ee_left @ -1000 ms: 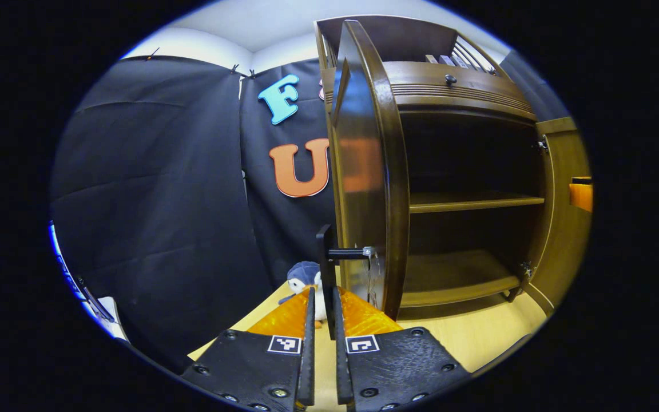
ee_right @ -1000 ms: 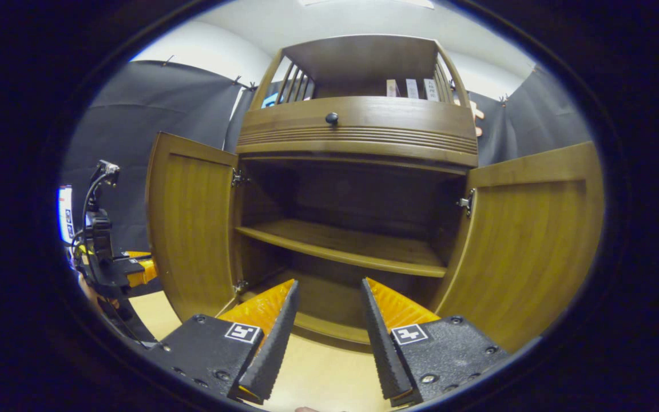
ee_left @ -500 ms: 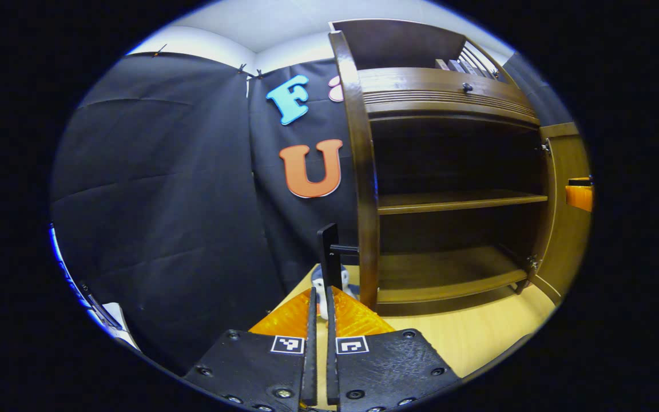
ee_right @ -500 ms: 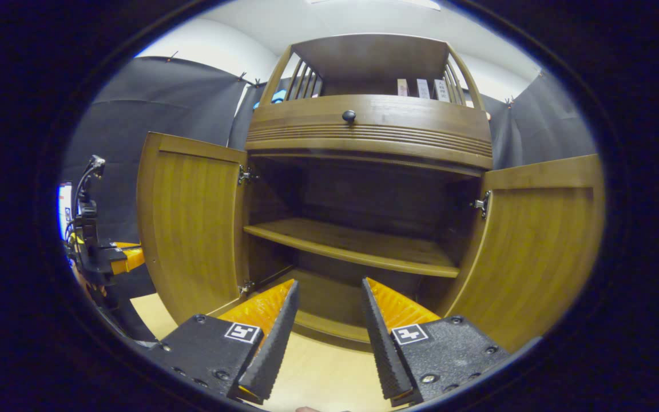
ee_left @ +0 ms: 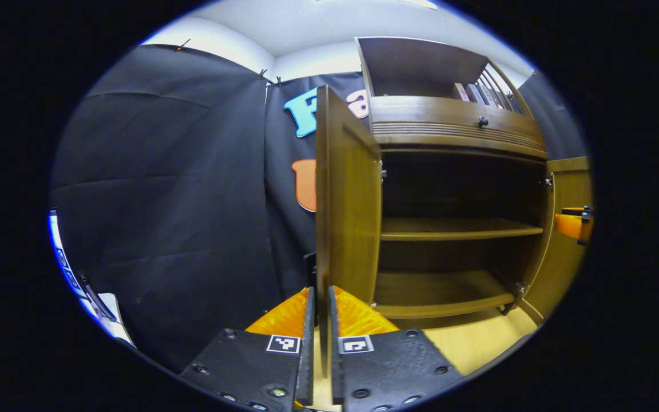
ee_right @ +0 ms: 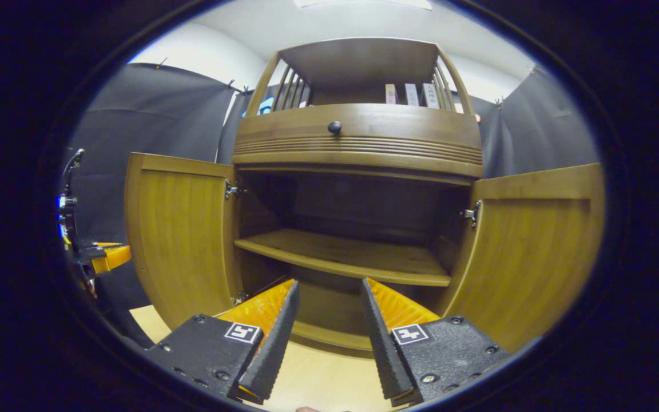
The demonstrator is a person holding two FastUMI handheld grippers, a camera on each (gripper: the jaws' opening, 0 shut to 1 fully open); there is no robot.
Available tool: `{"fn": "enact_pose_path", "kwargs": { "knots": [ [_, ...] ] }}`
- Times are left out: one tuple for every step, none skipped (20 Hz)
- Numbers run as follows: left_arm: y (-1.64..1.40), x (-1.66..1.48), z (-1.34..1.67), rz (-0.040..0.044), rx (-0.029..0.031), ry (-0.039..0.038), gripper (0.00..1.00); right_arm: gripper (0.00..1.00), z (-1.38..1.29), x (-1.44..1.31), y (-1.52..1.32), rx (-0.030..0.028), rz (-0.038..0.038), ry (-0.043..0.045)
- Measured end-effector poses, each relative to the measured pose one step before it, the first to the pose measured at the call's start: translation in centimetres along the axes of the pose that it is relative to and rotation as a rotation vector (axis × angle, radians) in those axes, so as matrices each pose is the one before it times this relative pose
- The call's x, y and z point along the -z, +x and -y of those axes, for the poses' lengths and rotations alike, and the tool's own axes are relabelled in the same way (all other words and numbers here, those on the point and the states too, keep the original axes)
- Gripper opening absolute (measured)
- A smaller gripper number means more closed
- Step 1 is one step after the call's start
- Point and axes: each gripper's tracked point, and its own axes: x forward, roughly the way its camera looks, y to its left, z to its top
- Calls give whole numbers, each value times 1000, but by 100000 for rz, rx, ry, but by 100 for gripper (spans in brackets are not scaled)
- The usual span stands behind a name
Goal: Open the right door of the double-door shoe cabinet with the right hand, and open the left door with the left hand.
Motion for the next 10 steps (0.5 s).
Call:
{"fn": "enact_pose_path", "kwargs": {
  "knots": [
    [136, -213, 657, 465, 1478, -232, 20, 75, 531, -154, -26, 1234, 545, -40],
    [-403, -237, 936, 697, 2709, 262, 22, 75, 499, -275, -179, 1102, 801, 252],
    [210, -503, 650, 1472, 2326, 994, 13, 70, 472, -95, -102, 798, 422, 185],
    [41, -290, 576, 1037, 2053, 1238, 27, 75, 434, -94, -191, 896, -1, -96],
    [-3, -347, 678, 1252, 2510, 761, 14, 75, 580, -129, -204, 1101, 455, -68],
    [533, -306, 831, 595, 2514, 249, 40, 71, 569, -235, -307, 1116, 503, -93],
    [305, -52, 524, 482, 2163, -40, 49, 75, 655, -177, -209, 1593, 750, 117],
    [27, -166, 759, 189, 1824, -50, 58, 75, 687, -248, -207, 1608, 886, 246],
    [34, -67, 627, -184, 1996, -33, 68, 75, 550, -144, -41, 1151, 537, 102],
    [121, -152, 576, -512, 1541, 330, 77, 71, 544, -103, -98, 1052, 203, 85]
  ]
}}
